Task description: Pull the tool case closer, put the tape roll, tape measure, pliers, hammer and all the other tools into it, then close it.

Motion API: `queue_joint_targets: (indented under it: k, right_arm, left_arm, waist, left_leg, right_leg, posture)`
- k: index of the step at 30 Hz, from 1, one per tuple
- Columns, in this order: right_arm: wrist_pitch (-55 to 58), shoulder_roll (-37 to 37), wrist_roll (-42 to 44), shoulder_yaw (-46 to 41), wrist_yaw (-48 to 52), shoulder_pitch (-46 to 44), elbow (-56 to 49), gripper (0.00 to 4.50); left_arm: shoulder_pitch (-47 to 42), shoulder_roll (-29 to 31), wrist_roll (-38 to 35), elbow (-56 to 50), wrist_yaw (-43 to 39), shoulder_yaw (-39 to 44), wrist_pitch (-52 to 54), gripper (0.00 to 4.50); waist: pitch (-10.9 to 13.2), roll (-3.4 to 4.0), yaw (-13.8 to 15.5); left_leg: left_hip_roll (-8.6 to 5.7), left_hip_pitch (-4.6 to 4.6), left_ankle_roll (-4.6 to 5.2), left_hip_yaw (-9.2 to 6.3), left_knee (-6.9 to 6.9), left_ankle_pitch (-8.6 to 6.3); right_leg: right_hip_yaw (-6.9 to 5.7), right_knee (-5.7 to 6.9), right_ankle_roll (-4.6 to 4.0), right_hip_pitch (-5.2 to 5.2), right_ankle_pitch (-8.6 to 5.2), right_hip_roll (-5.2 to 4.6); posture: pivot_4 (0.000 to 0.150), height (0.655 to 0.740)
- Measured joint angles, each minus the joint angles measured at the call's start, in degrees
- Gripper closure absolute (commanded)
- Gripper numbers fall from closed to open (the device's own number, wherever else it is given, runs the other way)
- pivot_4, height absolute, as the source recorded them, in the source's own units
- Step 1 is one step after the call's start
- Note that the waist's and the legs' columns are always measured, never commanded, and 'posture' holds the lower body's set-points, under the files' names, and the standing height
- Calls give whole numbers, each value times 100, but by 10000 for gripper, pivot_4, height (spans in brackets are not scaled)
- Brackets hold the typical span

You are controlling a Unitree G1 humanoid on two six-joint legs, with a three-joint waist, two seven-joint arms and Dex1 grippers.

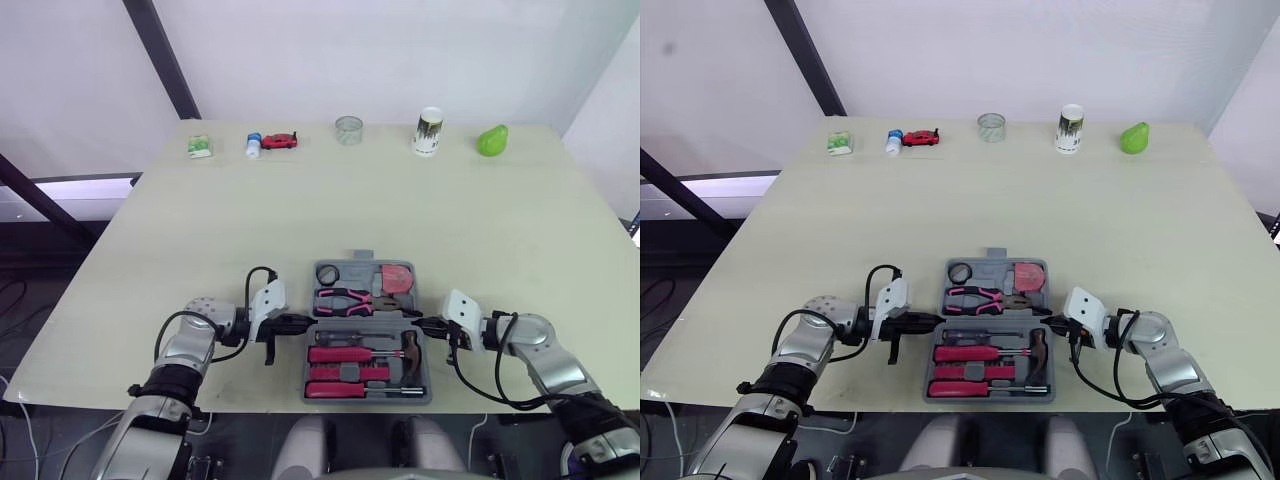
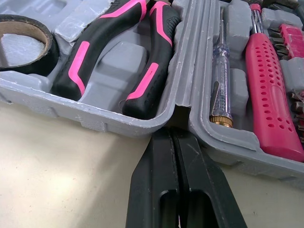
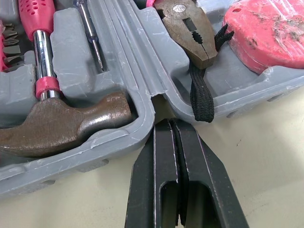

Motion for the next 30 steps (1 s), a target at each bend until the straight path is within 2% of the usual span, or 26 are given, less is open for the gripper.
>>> queue_joint_targets:
  k: [30]
  right_arm:
    - [251, -73, 93, 0, 113, 56, -155, 45000]
  left_arm:
    - [135, 19, 11, -295, -2, -14, 205, 44306]
  waist:
    - [-1, 1, 0]
  left_leg:
    - [0, 0, 0, 0, 0, 0]
  right_leg:
    - [0, -1, 0, 0, 0, 1]
  posture:
    - [1500, 7400]
